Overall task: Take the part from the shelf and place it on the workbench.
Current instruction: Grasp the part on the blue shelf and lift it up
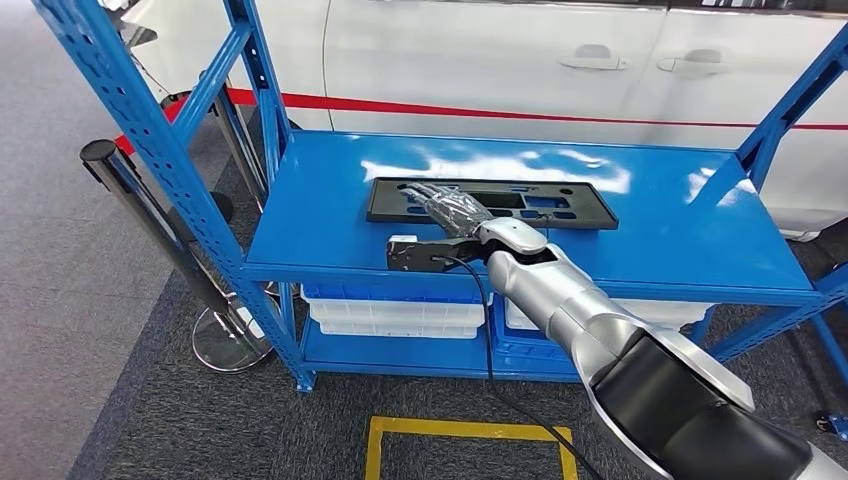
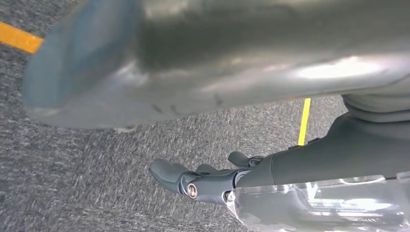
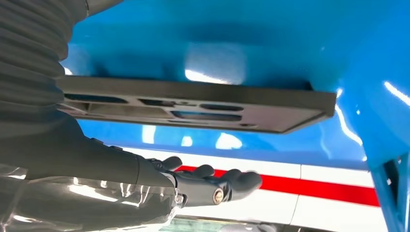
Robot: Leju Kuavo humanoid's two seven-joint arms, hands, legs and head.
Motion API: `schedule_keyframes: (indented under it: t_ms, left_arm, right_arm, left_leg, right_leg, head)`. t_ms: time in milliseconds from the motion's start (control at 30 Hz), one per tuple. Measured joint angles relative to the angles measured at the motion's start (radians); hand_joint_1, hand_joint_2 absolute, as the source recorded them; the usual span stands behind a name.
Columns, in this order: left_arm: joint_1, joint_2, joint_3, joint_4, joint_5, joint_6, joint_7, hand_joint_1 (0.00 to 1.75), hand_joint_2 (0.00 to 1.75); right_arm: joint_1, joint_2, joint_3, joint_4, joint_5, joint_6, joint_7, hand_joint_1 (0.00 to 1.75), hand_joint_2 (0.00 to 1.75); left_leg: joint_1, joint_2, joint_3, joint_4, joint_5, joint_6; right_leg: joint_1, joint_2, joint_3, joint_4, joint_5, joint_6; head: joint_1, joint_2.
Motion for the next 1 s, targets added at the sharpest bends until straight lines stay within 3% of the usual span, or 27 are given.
schedule_keyframes:
  t_ms: [33, 67, 100, 200, 267, 333, 400, 467, 533, 567, 600, 633, 667, 700, 767, 800, 833, 900, 1000]
  left_arm:
    - [0.0, 0.0, 0.0, 0.0, 0.0, 0.0, -0.001, 0.0, 0.0]
    - [0.001, 0.0, 0.0, 0.0, 0.0, -0.001, -0.001, 0.0, 0.0]
    - [0.003, 0.0, 0.0, 0.0, 0.0, -0.001, -0.002, 0.0, 0.0]
    - [0.007, 0.0, 0.0, 0.0, 0.0, -0.002, -0.003, 0.0, 0.0]
    - [0.007, 0.0, 0.0, 0.0, 0.0, -0.003, -0.003, 0.0, 0.0]
    - [0.005, -0.001, 0.0, 0.0, 0.0, -0.005, -0.003, 0.0, 0.0]
    - [0.004, -0.001, 0.0, 0.0, 0.0, -0.006, -0.001, 0.0, 0.0]
    - [0.003, 0.0, 0.0, 0.0, 0.0, -0.006, 0.006, 0.0, 0.0]
    - [0.003, 0.0, 0.0, 0.0, -0.001, -0.005, 0.01, 0.0, 0.0]
    - [0.004, 0.0, 0.0, 0.0, -0.001, -0.005, 0.011, 0.0, 0.0]
    - [0.005, 0.0, 0.0, 0.0, -0.001, -0.005, 0.011, 0.0, 0.0]
    - [0.007, 0.0, 0.0, 0.0, -0.001, -0.004, 0.011, 0.0, 0.0]
    - [0.007, 0.0, 0.0, 0.0, -0.001, -0.003, 0.011, 0.0, 0.0]
    - [0.009, 0.001, 0.0, 0.0, 0.0, -0.001, 0.012, 0.0, 0.0]
    - [0.009, 0.002, 0.0, 0.0, 0.004, 0.008, 0.009, 0.0, 0.0]
    - [0.009, 0.002, 0.0, 0.0, 0.007, 0.015, 0.005, 0.0, 0.0]
    - [0.008, 0.002, 0.0, 0.0, 0.011, 0.023, 0.001, 0.0, 0.0]
    - [0.006, 0.002, 0.002, 0.0, 0.018, 0.045, -0.008, 0.0, 0.0]
    - [0.006, 0.003, 0.007, 0.0, 0.033, 0.072, -0.025, 0.0, 0.0]
  right_arm:
    - [0.003, -0.001, 0.0, 0.002, 0.0, 0.001, -0.001, 0.0, 1.75]
    - [0.007, -0.002, 0.0, 0.003, 0.0, 0.002, -0.002, 0.0, 1.75]
    - [0.01, -0.002, 0.0, 0.005, 0.0, 0.003, -0.003, 0.0, 1.75]
    - [0.012, -0.008, 0.0, 0.01, -0.001, 0.003, -0.006, 0.0, 1.75]
    - [0.013, -0.011, 0.0, 0.011, -0.002, 0.007, -0.009, 0.0, 1.75]
    - [0.012, -0.012, 0.0, 0.012, -0.002, 0.01, -0.013, 0.0, 0.87]
    - [0.011, -0.015, 0.0, 0.013, -0.005, 0.015, -0.018, 0.0, 0.0]
    - [0.011, -0.014, 0.0, 0.014, -0.019, 0.032, -0.029, 0.0, 0.0]
    - [0.017, -0.011, 0.0, 0.015, -0.038, 0.056, -0.042, 0.0, 0.0]
    - [0.021, -0.011, 0.0, 0.016, -0.045, 0.064, -0.046, 0.0, 0.0]
    - [0.024, -0.01, 0.0, 0.016, -0.049, 0.071, -0.049, 0.0, 0.44]
    - [0.026, -0.01, 0.0, 0.017, -0.052, 0.075, -0.051, 0.0, 0.87]
    - [0.027, -0.009, 0.0, 0.017, -0.054, 0.079, -0.052, 0.0, 1.31]
    - [0.027, -0.009, 0.0, 0.017, -0.057, 0.084, -0.052, 0.0, 1.75]
    - [0.028, -0.006, 0.0, 0.018, -0.069, 0.105, -0.053, 0.87, 1.75]
    - [0.028, -0.004, 0.0, 0.018, -0.08, 0.118, -0.053, 1.31, 1.75]
    - [0.027, -0.002, -0.001, 0.017, -0.094, 0.131, -0.054, 1.75, 1.75]
    - [0.027, 0.0, -0.007, 0.011, -0.13, 0.155, -0.061, 1.75, 1.75]
    - [0.025, -0.003, -0.015, -0.004, -0.185, 0.177, -0.083, 1.75, 1.75]
  left_leg:
    - [-0.001, 0.0, 0.003, 0.001, -0.003, -0.001]
    - [-0.001, -0.001, 0.008, 0.001, -0.007, -0.004]
    - [-0.002, -0.002, 0.015, 0.001, -0.013, -0.006]
    - [-0.002, -0.004, 0.045, 0.0, -0.04, -0.02]
    - [-0.001, -0.002, 0.06, -0.005, -0.057, -0.035]
    - [0.0, 0.0, 0.074, 0.0, -0.056, -0.052]
    - [0.003, 0.001, 0.061, 0.054, -0.037, -0.064]
    - [0.006, 0.001, -0.006, 0.167, -0.034, -0.07]
    - [0.006, 0.001, -0.089, 0.262, -0.096, -0.078]
    - [0.006, 0.001, -0.117, 0.276, -0.132, -0.08]
    - [0.006, 0.002, -0.135, 0.266, -0.151, -0.08]
    - [0.006, 0.002, -0.139, 0.227, -0.134, -0.077]
    - [0.006, 0.002, -0.134, 0.168, -0.086, -0.073]
    - [0.006, 0.003, -0.126, 0.102, -0.015, -0.069]
    - [0.002, 0.004, -0.114, 0.019, 0.087, -0.057]
    - [0.0, 0.004, -0.114, 0.009, 0.106, -0.051]
    - [-0.003, 0.003, -0.114, 0.012, 0.103, -0.045]
    - [-0.001, 0.001, -0.109, 0.01, 0.104, -0.038]
    - [0.0, -0.004, -0.101, 0.005, 0.101, -0.038]
  right_leg:
    - [0.002, 0.001, -0.035, 0.059, -0.02, -0.001]
    - [0.003, 0.002, -0.056, 0.087, -0.022, -0.002]
    - [0.004, 0.002, -0.058, 0.077, -0.006, -0.005]
    - [0.011, -0.001, 0.018, -0.112, 0.088, -0.022]
    - [0.022, -0.001, 0.05, -0.185, 0.101, -0.038]
    - [0.027, 0.001, 0.065, -0.19, 0.083, -0.055]
    - [0.025, 0.001, 0.095, -0.199, 0.076, -0.071]
    - [0.022, 0.001, 0.125, -0.208, 0.063, -0.081]
    - [0.023, 0.004, 0.149, -0.211, 0.042, -0.086]
    - [0.023, 0.006, 0.161, -0.211, 0.03, -0.086]
    - [0.023, 0.008, 0.175, -0.211, 0.019, -0.085]
    - [0.023, 0.009, 0.189, -0.21, 0.007, -0.084]
    - [0.023, 0.009, 0.203, -0.209, -0.005, -0.081]
    - [0.024, 0.01, 0.215, -0.206, -0.018, -0.078]
    - [0.027, 0.013, 0.227, -0.202, -0.038, -0.067]
    - [0.028, 0.014, 0.229, -0.201, -0.044, -0.06]
    - [0.028, 0.015, 0.229, -0.203, -0.049, -0.053]
    - [0.026, 0.014, 0.235, -0.207, -0.054, -0.046]
    - [0.027, 0.014, 0.243, -0.213, -0.048, -0.054]
  head:
    - [0.0, 0.0]
    - [0.0, 0.0]
    - [0.0, 0.0]
    - [0.0, 0.0]
    - [-0.001, 0.0]
    - [-0.001, 0.0]
    - [-0.001, 0.0]
    - [-0.001, 0.0]
    - [-0.001, 0.0]
    - [-0.001, 0.0]
    - [-0.001, 0.0]
    - [-0.001, 0.0]
    - [-0.001, 0.0]
    - [0.0, 0.0]
    - [0.0, 0.0]
    - [0.0, 0.0]
    - [0.0, 0.0]
    - [0.0, 0.0]
    - [0.0, 0.0]
